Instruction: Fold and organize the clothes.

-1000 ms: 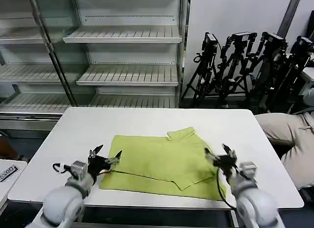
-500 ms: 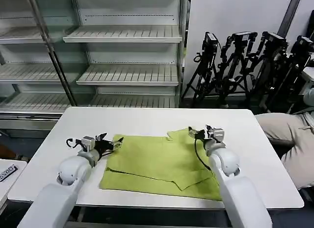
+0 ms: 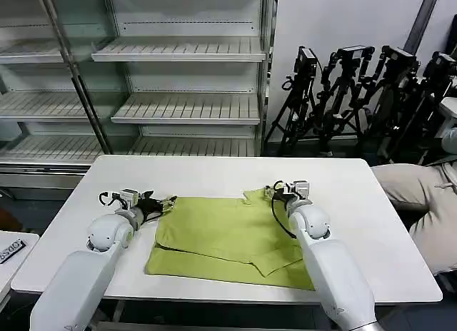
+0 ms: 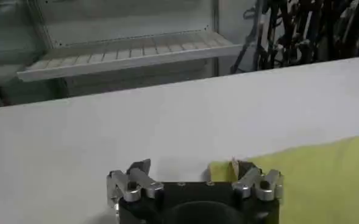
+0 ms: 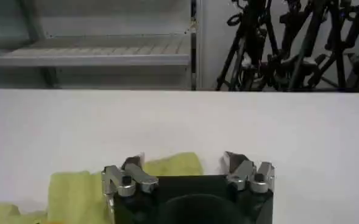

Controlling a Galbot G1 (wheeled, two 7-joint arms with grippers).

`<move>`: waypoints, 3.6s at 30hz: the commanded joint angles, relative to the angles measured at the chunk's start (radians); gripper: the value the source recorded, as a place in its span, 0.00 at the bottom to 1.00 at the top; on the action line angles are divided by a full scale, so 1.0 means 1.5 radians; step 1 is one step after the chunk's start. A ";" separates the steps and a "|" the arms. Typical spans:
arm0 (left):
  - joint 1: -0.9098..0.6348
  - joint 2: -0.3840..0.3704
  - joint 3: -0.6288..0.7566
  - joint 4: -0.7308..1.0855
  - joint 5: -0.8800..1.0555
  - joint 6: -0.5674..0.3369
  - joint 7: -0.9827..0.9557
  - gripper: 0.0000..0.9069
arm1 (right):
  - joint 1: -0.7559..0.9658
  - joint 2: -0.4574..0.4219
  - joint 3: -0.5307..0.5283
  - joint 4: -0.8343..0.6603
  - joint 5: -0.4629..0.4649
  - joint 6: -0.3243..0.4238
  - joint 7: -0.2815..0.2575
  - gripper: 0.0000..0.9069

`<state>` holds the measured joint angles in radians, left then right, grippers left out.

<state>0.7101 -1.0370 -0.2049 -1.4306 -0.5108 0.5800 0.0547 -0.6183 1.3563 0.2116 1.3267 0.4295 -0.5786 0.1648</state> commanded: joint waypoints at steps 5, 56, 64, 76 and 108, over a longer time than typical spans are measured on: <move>-0.014 -0.002 0.010 0.027 0.003 0.000 0.014 0.02 | 0.009 0.006 -0.009 -0.023 0.015 -0.001 -0.001 0.00; 0.279 0.047 -0.122 -0.301 -0.007 -0.003 -0.021 0.02 | -0.428 -0.146 0.118 0.521 0.035 0.005 -0.006 0.00; 0.311 0.046 -0.127 -0.333 0.015 -0.003 -0.022 0.02 | -0.467 -0.133 0.124 0.544 -0.018 0.024 -0.011 0.00; 0.321 0.056 -0.132 -0.339 0.017 -0.002 -0.023 1.00 | -0.475 -0.124 0.132 0.547 -0.047 0.021 -0.016 1.00; 0.346 -0.007 -0.030 -0.371 -0.140 -0.001 -0.411 0.02 | -0.592 -0.117 0.189 0.660 -0.108 0.052 -0.048 1.00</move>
<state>1.2374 -1.0212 -0.2983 -1.9960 -0.6742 0.5778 -0.4139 -1.4771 1.1806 0.4875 2.2913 0.2796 -0.5037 0.0973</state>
